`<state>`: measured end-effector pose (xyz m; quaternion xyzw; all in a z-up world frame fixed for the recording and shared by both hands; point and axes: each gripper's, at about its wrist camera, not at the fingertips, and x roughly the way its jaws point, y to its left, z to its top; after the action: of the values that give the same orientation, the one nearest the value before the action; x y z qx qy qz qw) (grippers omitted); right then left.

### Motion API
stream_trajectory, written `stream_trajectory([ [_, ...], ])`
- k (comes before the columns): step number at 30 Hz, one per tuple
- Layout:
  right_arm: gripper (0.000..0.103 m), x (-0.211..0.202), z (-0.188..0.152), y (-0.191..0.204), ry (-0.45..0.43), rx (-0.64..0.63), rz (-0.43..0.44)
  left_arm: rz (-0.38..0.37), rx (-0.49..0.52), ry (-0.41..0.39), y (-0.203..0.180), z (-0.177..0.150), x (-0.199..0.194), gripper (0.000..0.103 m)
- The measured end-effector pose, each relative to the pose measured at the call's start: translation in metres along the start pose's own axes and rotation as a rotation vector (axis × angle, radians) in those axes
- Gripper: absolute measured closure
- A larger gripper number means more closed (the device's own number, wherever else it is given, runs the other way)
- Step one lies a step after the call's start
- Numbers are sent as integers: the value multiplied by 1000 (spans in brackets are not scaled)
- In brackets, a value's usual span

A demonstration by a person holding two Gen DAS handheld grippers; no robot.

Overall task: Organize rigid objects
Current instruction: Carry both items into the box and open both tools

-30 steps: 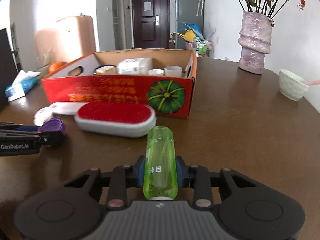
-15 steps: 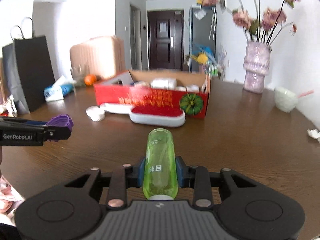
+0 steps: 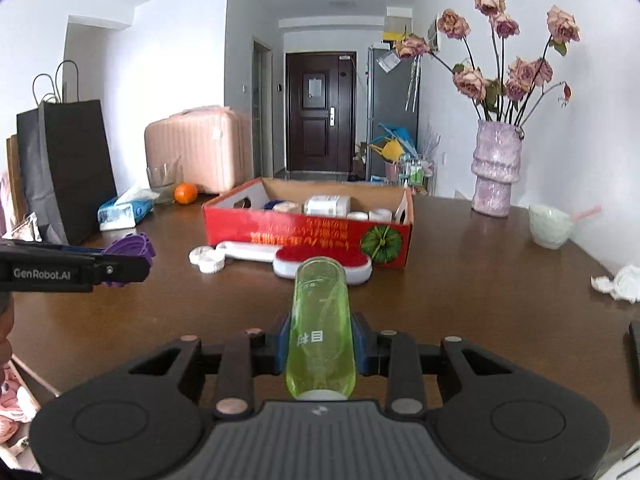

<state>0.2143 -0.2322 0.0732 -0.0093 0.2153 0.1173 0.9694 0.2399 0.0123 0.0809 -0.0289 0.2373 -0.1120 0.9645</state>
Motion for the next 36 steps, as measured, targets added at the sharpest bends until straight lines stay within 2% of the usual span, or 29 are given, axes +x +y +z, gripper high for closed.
stream_trajectory([
  [5, 73, 33, 41, -25, -5, 41, 6, -48, 27, -22, 32, 63, 47, 49],
  [7, 73, 60, 66, -36, 4, 62, 31, -39, 33, -3, 46, 94, 84, 50],
  [10, 73, 114, 104, -53, 39, 97, 65, -70, -9, 84, 70, 139, 157, 50],
  [11, 73, 136, 117, -57, 57, 103, 71, -41, -10, 107, 77, 151, 186, 50],
  [15, 73, 231, 152, -64, 155, 35, -27, 34, 18, 198, 90, 169, 271, 49],
  [17, 73, 277, 161, -69, 227, 30, -63, 37, 60, 239, 94, 168, 306, 49],
  [19, 73, 315, 164, -67, 282, -23, -118, 72, 79, 275, 98, 165, 332, 49],
  [21, 73, 344, 161, -62, 325, -91, -169, 86, 72, 315, 104, 161, 350, 48],
  [23, 73, 370, 155, -59, 366, -161, -217, 62, 79, 305, 110, 157, 354, 45],
  [25, 72, 387, 148, -61, 372, -203, -262, 41, 90, 290, 110, 154, 352, 41],
  [26, 72, 391, 147, -63, 362, -215, -264, 38, 104, 283, 110, 153, 351, 40],
  [27, 68, 394, 148, -65, 353, -226, -257, 38, 110, 274, 109, 152, 351, 38],
  [28, 60, 394, 149, -65, 340, -230, -257, 32, 119, 269, 108, 150, 351, 35],
  [30, 55, 393, 151, -66, 313, -236, -242, 34, 124, 265, 100, 149, 351, 33],
  [36, 54, 398, 154, -75, 318, -223, -186, 35, 125, 259, 94, 147, 350, 31],
])
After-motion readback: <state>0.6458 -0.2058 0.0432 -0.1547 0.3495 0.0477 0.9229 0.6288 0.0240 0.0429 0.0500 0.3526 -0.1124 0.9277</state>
